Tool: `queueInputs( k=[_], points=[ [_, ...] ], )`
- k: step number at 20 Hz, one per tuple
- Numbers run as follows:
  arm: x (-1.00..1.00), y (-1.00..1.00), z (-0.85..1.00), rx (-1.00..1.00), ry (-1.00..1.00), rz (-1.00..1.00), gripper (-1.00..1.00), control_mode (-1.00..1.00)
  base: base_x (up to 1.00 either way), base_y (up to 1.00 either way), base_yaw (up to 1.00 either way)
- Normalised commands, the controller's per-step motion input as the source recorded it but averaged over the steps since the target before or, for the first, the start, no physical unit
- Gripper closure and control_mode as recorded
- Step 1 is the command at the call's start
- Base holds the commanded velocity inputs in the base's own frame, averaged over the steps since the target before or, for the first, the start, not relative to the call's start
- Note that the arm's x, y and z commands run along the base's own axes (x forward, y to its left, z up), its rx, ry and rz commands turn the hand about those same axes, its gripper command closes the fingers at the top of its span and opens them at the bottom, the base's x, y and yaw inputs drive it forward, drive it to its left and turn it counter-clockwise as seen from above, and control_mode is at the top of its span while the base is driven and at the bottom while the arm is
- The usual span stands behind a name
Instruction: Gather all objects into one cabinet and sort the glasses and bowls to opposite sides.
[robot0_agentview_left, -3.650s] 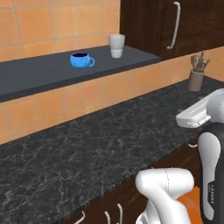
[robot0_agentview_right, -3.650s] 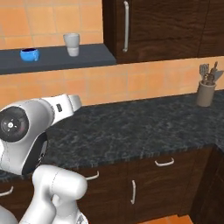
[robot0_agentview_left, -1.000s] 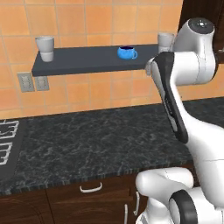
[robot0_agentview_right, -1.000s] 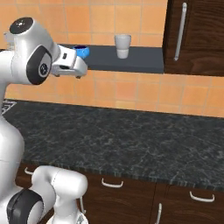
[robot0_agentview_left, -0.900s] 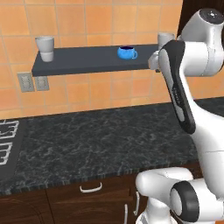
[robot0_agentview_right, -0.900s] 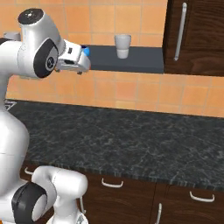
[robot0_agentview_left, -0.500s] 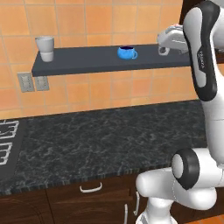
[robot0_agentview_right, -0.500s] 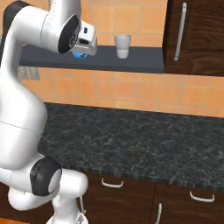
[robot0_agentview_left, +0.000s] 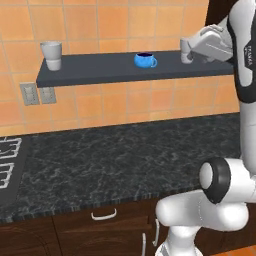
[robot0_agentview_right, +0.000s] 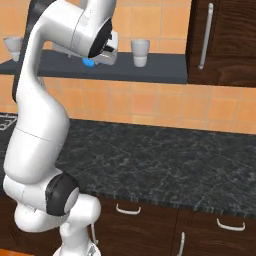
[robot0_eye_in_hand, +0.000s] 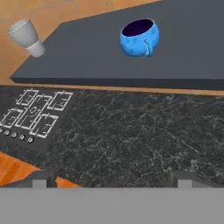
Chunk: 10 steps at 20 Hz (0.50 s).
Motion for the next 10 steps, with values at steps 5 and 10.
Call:
queueInputs(
  k=[5, 10],
  points=[
    [-0.35, 0.0, -0.41, 0.0, -0.4, 0.07, -1.0, -1.0, 0.0, 0.0, 0.0],
    [-0.95, -0.03, -0.31, 0.0, -0.65, 0.0, -1.0, -1.0, 0.0, 0.0, 0.0]
  ],
)
